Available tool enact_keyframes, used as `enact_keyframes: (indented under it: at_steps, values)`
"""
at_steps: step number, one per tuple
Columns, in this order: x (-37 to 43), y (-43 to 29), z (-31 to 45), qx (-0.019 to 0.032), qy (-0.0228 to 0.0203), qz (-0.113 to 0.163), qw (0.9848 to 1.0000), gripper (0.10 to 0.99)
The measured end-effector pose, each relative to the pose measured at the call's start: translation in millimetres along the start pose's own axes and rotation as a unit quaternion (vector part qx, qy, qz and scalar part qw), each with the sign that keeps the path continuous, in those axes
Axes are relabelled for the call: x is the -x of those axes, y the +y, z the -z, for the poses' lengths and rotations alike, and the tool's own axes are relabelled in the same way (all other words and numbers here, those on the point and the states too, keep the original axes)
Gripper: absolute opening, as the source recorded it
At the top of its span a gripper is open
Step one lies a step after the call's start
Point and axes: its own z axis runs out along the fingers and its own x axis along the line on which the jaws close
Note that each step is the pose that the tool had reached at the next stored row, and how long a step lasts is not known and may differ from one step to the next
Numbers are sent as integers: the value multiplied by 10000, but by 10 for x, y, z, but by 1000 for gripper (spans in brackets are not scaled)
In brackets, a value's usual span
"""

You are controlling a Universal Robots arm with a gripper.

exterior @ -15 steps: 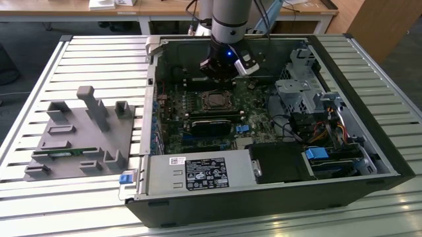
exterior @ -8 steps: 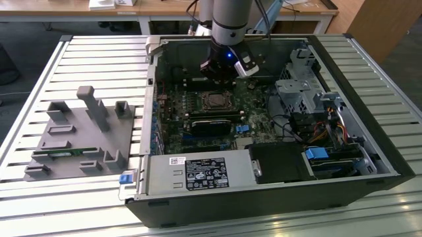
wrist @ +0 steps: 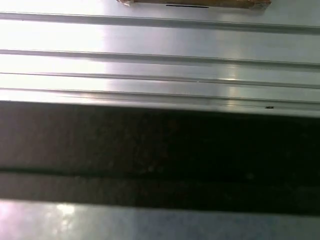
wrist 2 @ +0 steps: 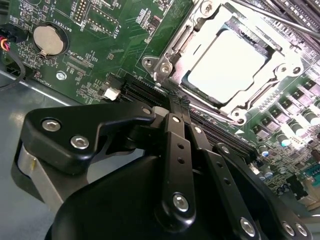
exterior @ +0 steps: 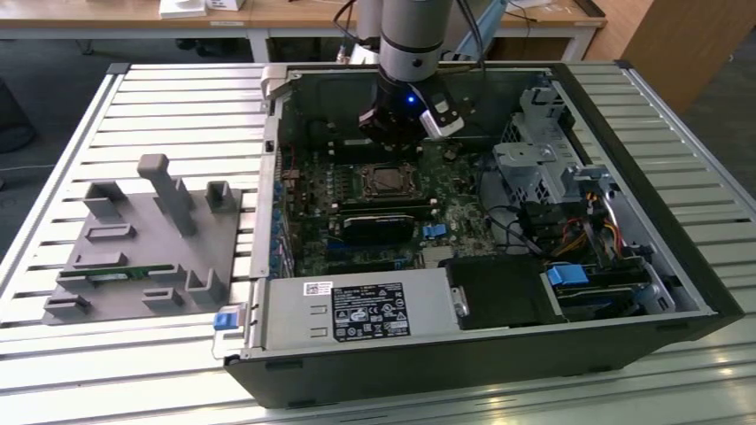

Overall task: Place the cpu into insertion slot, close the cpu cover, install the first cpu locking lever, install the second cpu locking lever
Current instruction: 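Install the first cpu locking lever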

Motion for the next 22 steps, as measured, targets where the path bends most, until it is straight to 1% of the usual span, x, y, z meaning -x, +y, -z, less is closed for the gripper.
enact_keyframes:
  at_steps: [6,11,15,16,21,22]
  values:
    - [-1,-3,-19,-52,4,0,10000,106]
    - [0,-2,-44,-60,3,0,10000,106]
    - [-1,-1,-43,-62,3,0,10000,106]
    - [0,1,-31,-59,1,0,10000,106]
    - [0,10,75,-60,2,-1,10000,106]
    - [0,11,83,-61,3,0,10000,106]
